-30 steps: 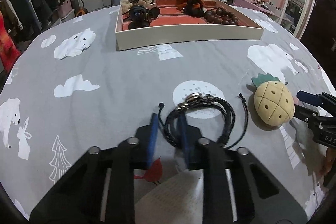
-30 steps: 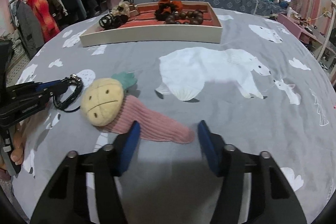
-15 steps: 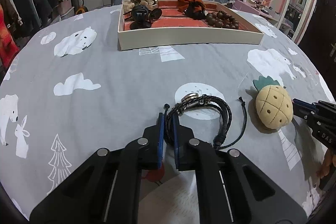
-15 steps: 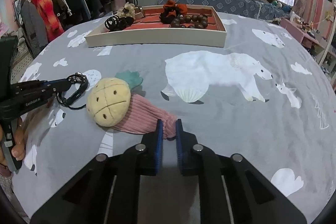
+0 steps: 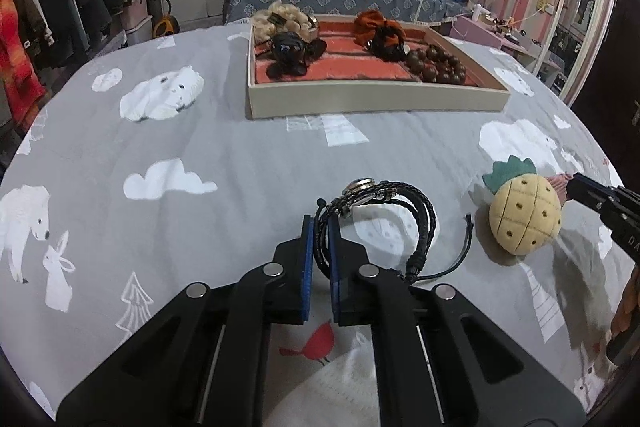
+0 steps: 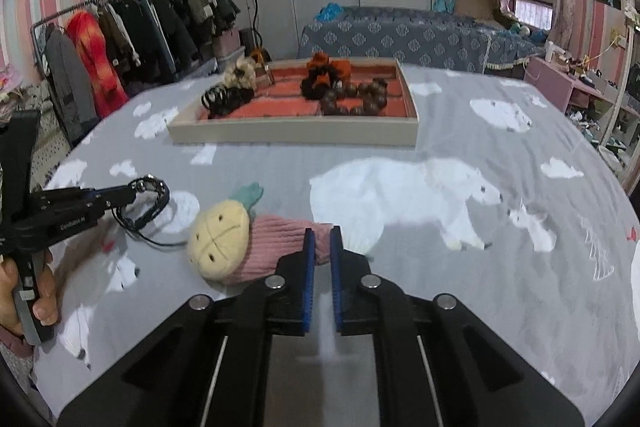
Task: Organize jewelry
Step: 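Carry the braided bracelet with the left tool into the tray while the right tool carries the plush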
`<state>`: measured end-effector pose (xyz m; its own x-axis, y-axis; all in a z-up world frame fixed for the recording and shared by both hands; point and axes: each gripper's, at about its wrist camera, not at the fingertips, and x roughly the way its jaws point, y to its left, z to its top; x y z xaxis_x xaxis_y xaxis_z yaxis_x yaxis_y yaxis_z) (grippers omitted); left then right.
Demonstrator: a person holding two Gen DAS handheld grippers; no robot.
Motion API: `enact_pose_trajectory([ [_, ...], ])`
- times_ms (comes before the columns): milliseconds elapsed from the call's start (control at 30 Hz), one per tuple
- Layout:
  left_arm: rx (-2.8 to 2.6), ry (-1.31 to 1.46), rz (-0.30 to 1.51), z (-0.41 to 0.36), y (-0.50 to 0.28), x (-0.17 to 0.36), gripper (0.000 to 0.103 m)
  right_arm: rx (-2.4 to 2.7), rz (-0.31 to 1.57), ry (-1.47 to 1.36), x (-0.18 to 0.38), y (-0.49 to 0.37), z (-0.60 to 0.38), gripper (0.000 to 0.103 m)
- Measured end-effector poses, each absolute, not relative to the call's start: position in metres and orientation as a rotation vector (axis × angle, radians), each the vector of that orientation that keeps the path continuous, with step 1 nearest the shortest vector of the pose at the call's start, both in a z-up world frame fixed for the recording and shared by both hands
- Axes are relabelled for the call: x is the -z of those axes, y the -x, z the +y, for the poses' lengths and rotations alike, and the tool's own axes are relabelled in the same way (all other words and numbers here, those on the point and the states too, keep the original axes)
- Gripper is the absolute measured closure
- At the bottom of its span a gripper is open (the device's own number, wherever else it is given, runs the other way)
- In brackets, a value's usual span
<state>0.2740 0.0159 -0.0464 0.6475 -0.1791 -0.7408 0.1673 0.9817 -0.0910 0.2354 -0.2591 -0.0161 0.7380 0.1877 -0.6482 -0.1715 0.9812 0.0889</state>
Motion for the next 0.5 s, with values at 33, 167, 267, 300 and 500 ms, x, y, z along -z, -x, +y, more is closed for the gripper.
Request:
enact_pose_trajectory([
  [33, 0.194, 0.014, 0.838, 0.016, -0.275, 0.044, 0.098, -0.199, 0.706, -0.028, 0.014, -0.237, -0.259, 0.096],
  [167, 0.188, 0.019, 0.820, 0.018, -0.282, 0.034, 0.098, -0.200, 0.679, -0.037, 0.004, -0.246, -0.260, 0.097],
  [267, 0.184, 0.016, 0.811, 0.019, -0.290, 0.027, 0.098, -0.201, 0.668, -0.044, -0.001, -0.254, -0.261, 0.098],
  [300, 0.183, 0.018, 0.807, 0.020, -0.293, 0.024, 0.098, -0.201, 0.669, -0.044, -0.002, -0.256, -0.261, 0.098],
  [500, 0.188, 0.027, 0.781, 0.022, -0.307, 0.009, 0.098, -0.199, 0.646, -0.039, -0.010, -0.266, -0.262, 0.098],
])
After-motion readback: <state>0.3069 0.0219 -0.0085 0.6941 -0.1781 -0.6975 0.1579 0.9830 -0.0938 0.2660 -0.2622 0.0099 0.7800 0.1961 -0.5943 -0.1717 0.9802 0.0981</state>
